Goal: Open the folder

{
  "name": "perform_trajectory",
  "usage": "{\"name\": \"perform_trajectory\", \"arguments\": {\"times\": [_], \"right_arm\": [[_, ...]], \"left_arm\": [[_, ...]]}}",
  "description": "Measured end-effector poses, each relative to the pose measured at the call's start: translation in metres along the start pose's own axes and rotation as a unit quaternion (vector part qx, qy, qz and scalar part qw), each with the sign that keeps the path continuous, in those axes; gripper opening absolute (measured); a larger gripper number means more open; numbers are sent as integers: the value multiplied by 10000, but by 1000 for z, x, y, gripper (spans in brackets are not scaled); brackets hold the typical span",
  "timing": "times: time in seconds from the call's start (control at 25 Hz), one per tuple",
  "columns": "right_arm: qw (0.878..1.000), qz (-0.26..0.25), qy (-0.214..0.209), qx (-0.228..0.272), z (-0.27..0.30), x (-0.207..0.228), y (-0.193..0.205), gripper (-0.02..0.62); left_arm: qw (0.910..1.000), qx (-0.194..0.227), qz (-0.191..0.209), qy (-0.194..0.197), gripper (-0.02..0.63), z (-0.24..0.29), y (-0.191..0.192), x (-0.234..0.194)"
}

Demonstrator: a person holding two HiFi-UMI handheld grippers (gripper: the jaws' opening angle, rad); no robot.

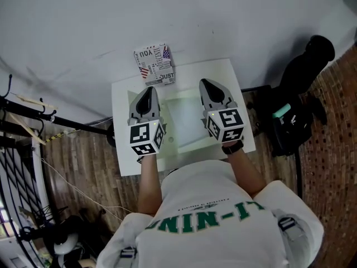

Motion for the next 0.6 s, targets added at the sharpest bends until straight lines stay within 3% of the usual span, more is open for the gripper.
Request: {"name": "perform_trajectory", "arguments": {"times": [0.6], "right_arm": [[9998,-53,-137,-141,-16,13,10,15]], "left_arm": [[9997,-112,-121,-155,15,-8,13,27]]}}
Point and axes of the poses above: the fingertips, and each gripper's own axes: z forward along the fingers, x to its right, y out of its underside, the point moved 9 cm from there along -z, backward along the fingers, and after that the axes turned 15 degrees about z, right-handed, at the moved point
